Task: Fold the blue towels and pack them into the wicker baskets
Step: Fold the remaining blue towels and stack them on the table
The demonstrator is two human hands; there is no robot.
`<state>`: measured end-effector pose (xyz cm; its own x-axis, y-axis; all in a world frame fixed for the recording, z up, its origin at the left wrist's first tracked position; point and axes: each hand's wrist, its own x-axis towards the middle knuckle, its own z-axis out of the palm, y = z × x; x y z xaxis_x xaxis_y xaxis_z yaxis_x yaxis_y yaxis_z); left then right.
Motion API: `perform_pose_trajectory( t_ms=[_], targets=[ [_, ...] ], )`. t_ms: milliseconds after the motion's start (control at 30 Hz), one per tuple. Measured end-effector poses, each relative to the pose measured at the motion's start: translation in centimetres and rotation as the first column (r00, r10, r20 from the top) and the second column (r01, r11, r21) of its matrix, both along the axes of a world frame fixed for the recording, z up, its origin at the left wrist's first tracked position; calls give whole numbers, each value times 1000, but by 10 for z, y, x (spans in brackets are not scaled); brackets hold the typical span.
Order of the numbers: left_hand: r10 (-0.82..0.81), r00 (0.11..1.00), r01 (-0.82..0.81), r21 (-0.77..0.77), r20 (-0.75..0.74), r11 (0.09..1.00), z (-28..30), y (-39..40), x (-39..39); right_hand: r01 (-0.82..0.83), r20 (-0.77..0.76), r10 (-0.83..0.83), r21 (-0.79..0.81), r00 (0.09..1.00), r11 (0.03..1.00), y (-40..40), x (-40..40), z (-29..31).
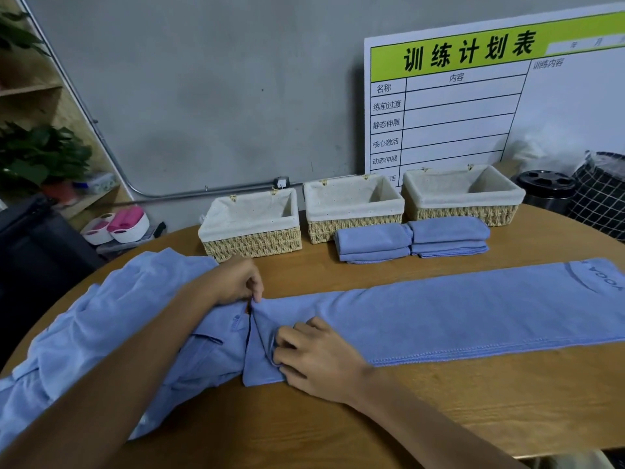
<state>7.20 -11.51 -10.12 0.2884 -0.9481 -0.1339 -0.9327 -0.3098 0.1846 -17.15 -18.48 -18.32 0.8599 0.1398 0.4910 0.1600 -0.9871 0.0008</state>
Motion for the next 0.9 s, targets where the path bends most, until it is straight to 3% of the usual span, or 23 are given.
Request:
perform_pose_trajectory(
  t_ms=[100, 200, 267, 400, 500, 567, 667, 733, 800, 833, 900],
  targets=[
    [63, 995, -67, 48, 75, 997, -3, -5, -2, -60, -57, 63, 46, 996, 997, 0, -2, 2],
    [95, 991, -81, -134, 98, 988, 2, -16, -31, -116, -85, 118, 26, 989, 993, -1, -4, 7],
    [49, 998, -37, -271, 37, 962, 4, -23, -58, -145, -96, 148, 36, 984, 989, -2, -5, 7],
    [2, 994, -30, -261, -107, 965, -3, -27, -82, -206, -117, 219, 113, 969, 972, 1, -6, 6],
    [64, 981, -121, -318, -182, 940, -20, -26, -95, -281, 22, 285, 248, 958, 927, 0, -19, 14],
    [101, 966, -186, -369, -238, 911, -37, -26, -108, -243, 166, 201, 291, 965, 926, -11, -30, 20],
    [214, 955, -267, -279, -207, 923, -64, -22, -130, 13, 286, -138, 400, 948, 916, -45, -38, 25],
    [270, 961, -275, -168, -53, 947, -77, -17, -141, 272, 110, -347, 426, 931, 863, -72, -40, 23],
    [294, 955, -291, -96, 22, 952, -79, -16, -145, 485, -222, -434, 314, 873, 816, -93, -43, 17],
    [297, 954, -294, -68, 35, 953, -79, -16, -143, 529, -345, -437, 245, 831, 813, -102, -47, 12],
    [299, 953, -299, -20, 49, 954, -78, -15, -139, 525, -451, -409, 168, 794, 834, -111, -56, 5]
  ],
)
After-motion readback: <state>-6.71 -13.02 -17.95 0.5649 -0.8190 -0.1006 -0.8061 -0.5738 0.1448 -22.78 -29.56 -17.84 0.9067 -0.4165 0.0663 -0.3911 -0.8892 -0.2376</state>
